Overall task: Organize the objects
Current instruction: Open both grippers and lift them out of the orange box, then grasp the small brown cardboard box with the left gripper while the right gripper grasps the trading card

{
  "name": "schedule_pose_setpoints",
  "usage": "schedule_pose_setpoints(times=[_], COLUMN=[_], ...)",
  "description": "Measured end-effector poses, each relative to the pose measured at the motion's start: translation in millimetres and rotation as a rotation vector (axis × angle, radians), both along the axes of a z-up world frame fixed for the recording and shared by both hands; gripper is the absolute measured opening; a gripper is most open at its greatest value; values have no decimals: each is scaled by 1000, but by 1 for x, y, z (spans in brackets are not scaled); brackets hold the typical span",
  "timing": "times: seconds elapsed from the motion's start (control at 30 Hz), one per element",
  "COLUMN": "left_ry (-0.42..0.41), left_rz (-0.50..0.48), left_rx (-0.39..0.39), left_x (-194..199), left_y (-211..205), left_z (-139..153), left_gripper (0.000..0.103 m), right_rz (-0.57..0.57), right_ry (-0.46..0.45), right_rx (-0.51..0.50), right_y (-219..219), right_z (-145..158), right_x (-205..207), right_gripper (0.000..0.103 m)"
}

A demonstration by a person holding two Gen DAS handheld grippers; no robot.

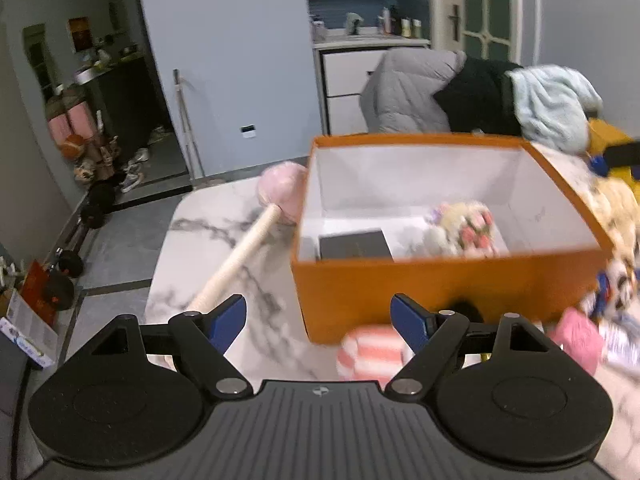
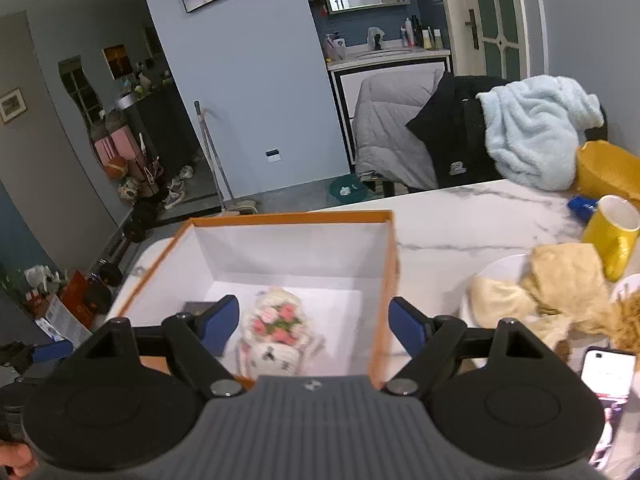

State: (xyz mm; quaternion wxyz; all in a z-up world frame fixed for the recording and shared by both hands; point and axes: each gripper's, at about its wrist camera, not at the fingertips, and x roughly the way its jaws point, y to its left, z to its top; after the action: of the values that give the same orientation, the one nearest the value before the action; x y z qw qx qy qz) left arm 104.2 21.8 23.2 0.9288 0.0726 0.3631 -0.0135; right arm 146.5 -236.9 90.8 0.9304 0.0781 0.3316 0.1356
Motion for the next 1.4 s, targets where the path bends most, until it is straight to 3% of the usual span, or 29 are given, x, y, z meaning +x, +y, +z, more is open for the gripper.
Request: schedule_pose_setpoints(times=[0.13,0.23,0.4,0.57,0.7,1.1,1.27,1.4], left_ry=[24,24,37,53,60,90,113,106], left_rz=[-41,-57,-89,-135,-161,-207,-214,-235], left_rx=[32,9,3,39,71,136,143,138], left_x=[-11,-18,-27,-36,-41,-39,-32,-29], left_y=[-7,-9,-10,-12,-12,-21,-25,-27], left_z=[-13,-19,-33,-44,-52,-72,-81,-84], left_gripper=[94,94,94,94,94,94,94,92], right_rz=[12,9,-24,-100,-84,150,321,474], right_ry=[-14,-21,35,108,110,144,201,257], right_rx=[-59,-118,-188,-155,-141,-203,-267,-310], right_y=[-20,-33,-52,-65,-60,2,37,64], right_z=[-8,-20,-51,-71,-70,-77,-98,-117], right_x=[-11,-19,-18,-8,-9,-34,-52,-69], right_gripper=[87,87,87,87,87,87,86,74])
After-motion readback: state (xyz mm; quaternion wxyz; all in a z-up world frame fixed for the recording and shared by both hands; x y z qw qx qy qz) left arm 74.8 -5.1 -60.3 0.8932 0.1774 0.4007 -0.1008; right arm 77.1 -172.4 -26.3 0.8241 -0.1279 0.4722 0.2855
